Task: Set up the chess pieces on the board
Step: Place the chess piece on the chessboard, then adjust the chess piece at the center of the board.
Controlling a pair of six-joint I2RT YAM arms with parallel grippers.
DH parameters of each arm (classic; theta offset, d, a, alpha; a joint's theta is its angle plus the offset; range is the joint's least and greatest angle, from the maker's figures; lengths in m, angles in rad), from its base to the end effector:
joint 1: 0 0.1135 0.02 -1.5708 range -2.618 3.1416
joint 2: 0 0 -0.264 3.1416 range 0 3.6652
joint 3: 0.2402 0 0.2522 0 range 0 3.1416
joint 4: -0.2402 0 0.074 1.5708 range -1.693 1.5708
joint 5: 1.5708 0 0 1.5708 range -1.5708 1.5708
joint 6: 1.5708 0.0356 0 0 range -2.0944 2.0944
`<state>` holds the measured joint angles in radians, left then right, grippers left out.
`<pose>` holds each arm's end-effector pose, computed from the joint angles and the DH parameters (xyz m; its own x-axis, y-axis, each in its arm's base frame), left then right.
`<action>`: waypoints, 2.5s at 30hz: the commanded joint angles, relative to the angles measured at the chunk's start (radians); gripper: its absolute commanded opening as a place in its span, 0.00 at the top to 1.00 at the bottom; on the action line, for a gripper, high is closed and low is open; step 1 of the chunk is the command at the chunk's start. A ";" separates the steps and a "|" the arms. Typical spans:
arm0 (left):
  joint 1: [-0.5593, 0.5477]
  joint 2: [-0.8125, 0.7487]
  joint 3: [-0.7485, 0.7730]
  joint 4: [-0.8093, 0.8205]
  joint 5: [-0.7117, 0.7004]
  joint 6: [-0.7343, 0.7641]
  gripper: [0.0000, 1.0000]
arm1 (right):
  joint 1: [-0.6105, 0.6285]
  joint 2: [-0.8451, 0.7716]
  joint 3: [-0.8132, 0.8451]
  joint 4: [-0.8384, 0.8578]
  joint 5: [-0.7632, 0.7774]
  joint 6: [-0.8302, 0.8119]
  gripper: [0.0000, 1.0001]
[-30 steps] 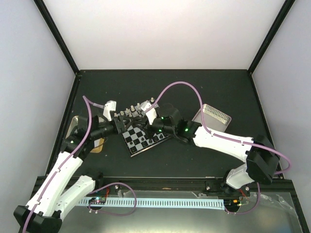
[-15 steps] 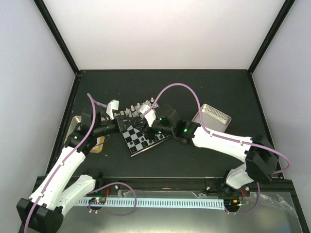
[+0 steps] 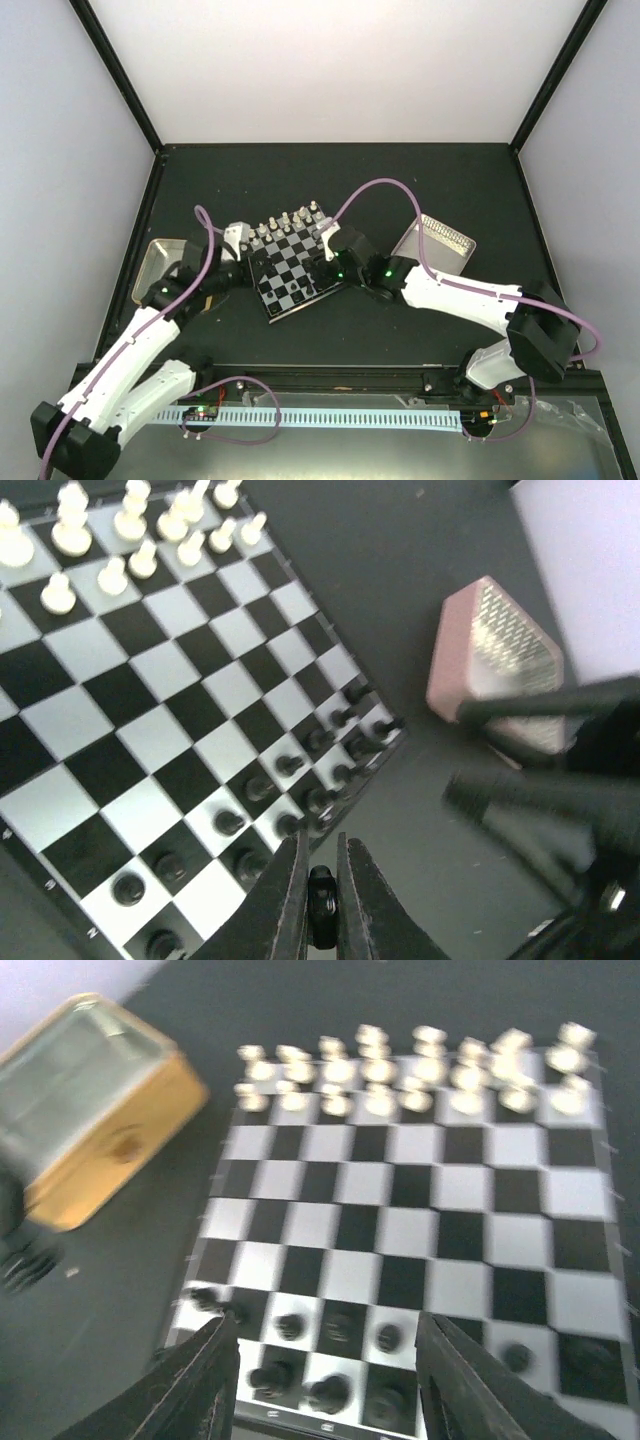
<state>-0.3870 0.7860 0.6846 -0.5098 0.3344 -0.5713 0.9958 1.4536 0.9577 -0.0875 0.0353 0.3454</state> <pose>0.1543 -0.0755 0.2734 -0.7744 -0.2360 -0.5871 0.2219 0.7676 -0.6013 0.1776 0.2717 0.2515 -0.5604 -0.2426 -0.7919 -0.6726 0.6912 0.2643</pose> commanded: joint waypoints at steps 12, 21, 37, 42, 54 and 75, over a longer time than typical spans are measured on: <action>-0.359 0.098 -0.196 0.127 -0.420 -0.029 0.98 | -0.112 -0.010 -0.030 -0.121 0.210 0.303 0.50; -0.419 0.232 -0.208 0.226 -0.478 -0.014 0.98 | -0.116 0.020 -0.015 -0.130 0.189 0.310 0.51; -0.424 0.326 -0.246 0.295 -0.517 -0.013 0.92 | -0.121 0.041 0.001 -0.140 0.179 0.302 0.51; -0.424 0.326 -0.253 0.299 -0.512 -0.014 0.87 | -0.124 0.044 0.000 -0.142 0.175 0.302 0.51; -0.424 0.246 -0.216 0.235 -0.512 -0.018 0.78 | -0.125 0.028 -0.005 -0.143 0.166 0.309 0.51; -0.331 0.227 -0.172 0.097 -0.580 -0.081 0.71 | -0.127 0.031 -0.016 -0.127 0.112 0.328 0.53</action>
<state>-0.7292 0.9848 0.4747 -0.4042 -0.2687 -0.6476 0.8745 1.4895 0.9329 -0.2321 0.1547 0.6609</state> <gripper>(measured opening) 0.300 0.473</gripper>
